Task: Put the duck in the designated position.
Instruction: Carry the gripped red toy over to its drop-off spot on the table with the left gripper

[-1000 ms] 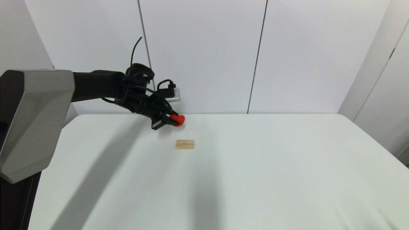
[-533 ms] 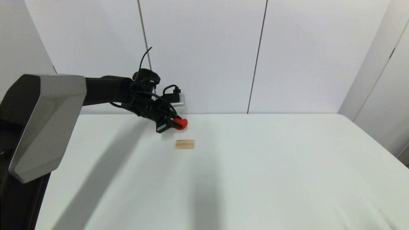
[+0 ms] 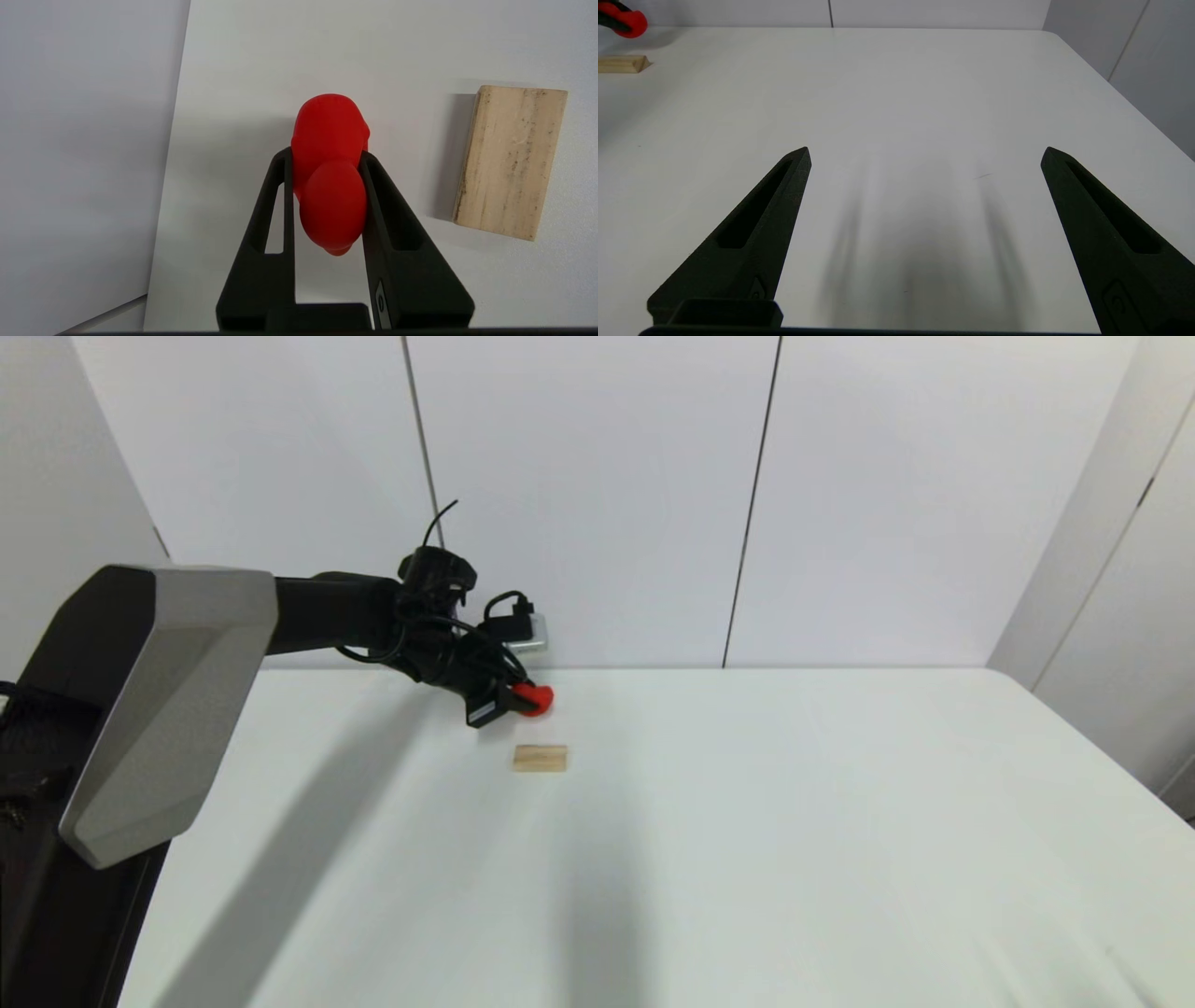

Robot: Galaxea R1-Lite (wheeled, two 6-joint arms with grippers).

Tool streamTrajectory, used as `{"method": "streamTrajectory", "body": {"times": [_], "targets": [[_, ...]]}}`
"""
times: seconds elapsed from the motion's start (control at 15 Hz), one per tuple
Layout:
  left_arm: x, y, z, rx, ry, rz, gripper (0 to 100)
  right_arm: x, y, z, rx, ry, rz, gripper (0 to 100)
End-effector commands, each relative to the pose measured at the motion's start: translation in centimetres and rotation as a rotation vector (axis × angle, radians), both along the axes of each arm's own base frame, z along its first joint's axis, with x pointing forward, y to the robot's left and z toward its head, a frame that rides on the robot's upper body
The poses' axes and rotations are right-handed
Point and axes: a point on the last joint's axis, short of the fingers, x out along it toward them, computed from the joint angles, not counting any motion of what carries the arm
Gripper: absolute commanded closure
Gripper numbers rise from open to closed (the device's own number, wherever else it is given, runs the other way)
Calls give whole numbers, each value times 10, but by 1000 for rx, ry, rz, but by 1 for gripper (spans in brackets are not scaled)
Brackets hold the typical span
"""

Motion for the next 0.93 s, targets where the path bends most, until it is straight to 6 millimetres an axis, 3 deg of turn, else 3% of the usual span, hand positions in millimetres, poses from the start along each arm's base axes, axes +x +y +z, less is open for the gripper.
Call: {"method": "streamTrajectory", "body": {"times": [0.07, 0.13, 0.67, 0.93], "targets": [[2, -2, -8, 5, 16, -6, 100, 0, 0, 0, -2, 1, 1, 0], [3, -2, -11, 4, 25, -4, 0, 0, 0, 0, -2, 1, 1, 0], [8, -4, -11, -8, -19, 20, 0, 0, 0, 0, -2, 1, 1, 0], [-7, 1, 28, -31, -73, 51, 0, 0, 0, 0, 0, 1, 1, 0]]}}
